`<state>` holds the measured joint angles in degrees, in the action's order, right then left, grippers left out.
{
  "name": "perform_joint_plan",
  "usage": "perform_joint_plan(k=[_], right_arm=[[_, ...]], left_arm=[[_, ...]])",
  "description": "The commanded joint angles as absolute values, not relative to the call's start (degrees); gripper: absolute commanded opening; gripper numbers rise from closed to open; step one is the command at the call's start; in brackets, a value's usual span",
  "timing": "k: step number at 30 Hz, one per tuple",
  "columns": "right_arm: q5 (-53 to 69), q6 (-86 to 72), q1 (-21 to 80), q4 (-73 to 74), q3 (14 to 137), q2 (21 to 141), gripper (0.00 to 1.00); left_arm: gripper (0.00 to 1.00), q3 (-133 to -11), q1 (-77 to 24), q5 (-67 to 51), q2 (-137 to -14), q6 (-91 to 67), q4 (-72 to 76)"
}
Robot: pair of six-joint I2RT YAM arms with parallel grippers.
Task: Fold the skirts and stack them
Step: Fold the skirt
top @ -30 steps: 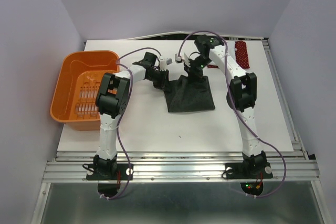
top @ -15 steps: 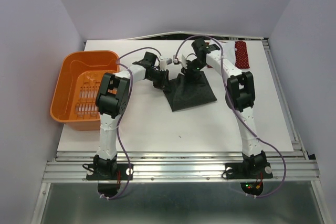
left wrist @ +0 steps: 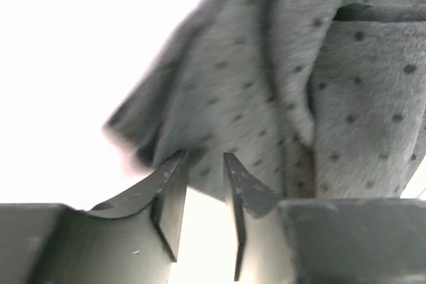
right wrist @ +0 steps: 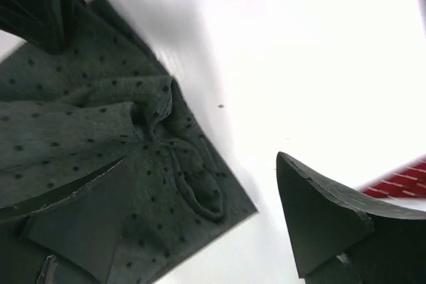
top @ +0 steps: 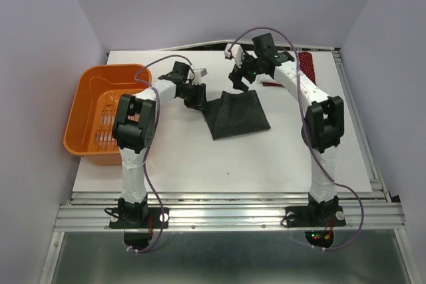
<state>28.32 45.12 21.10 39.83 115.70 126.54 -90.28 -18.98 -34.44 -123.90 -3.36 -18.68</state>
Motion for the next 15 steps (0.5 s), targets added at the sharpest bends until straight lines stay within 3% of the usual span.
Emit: perform_joint_plan(k=[1, 6, 9, 11, 13, 15], right_arm=[[27.51, 39.12, 21.71, 27.96, 111.56, 113.48, 0.91], [25.76, 35.34, 19.7, 27.25, 105.57, 106.54, 0.89], [28.11, 30.16, 15.49, 27.68, 102.66, 106.08, 0.88], [33.79, 25.43, 12.41, 28.3, 102.56, 107.31, 0.88], [36.64, 20.68, 9.67, 29.18, 105.02, 111.87, 0.87], [41.99, 13.3, 6.51, 30.23, 109.83, 115.91, 0.78]], left_arm=[[0.43, -88.6, -16.0, -28.49, -112.62, -4.92, -17.67], [0.57, -89.73, -15.82, -26.37, -107.67, -1.42, -18.19], [0.64, -91.4, -15.91, -31.08, -106.35, 1.65, -18.46], [0.72, -92.89, -16.7, -34.35, -106.52, 4.03, -18.02], [0.73, -95.26, -17.57, -35.5, -107.83, 6.24, -18.72], [0.74, -98.6, -18.02, -37.78, -110.56, 6.59, -19.07]])
